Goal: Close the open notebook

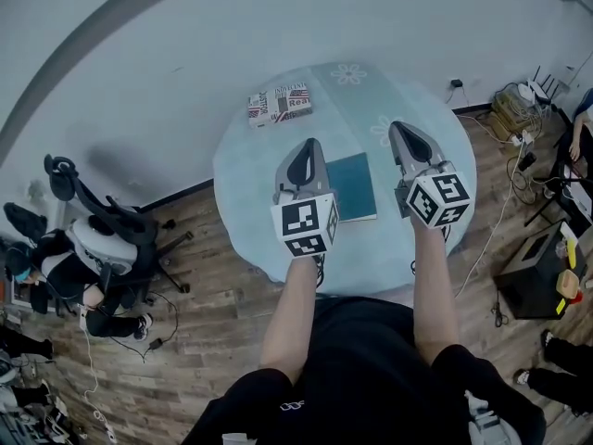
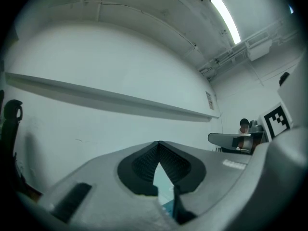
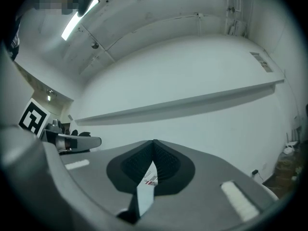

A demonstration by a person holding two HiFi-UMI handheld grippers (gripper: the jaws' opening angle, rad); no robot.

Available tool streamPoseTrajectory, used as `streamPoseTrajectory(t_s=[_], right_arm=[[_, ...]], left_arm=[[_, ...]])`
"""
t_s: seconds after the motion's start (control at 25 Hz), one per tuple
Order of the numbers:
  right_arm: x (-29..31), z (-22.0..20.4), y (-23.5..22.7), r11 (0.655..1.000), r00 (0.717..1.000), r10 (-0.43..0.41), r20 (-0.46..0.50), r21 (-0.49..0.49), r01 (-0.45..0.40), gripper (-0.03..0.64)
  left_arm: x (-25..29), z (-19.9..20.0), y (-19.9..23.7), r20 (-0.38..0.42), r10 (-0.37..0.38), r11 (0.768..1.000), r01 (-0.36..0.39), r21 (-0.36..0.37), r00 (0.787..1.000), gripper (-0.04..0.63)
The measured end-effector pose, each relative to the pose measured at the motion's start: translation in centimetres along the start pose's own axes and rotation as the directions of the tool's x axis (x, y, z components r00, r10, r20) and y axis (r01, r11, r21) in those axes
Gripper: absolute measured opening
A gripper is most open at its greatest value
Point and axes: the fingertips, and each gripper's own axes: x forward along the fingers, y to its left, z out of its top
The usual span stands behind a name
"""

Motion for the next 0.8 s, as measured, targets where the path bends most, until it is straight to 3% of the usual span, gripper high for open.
streamPoseTrajectory(t_s=[0.8], right_arm=[[0.4,-1.2,0.3,0.999,0.998,0.038,-0.057,-0.03,-0.04,0.009]], left_arm=[[-0.1,-1.7,0.2,-0.022,0.01,1.0,-0.01,-0.004,1.0,0.003]])
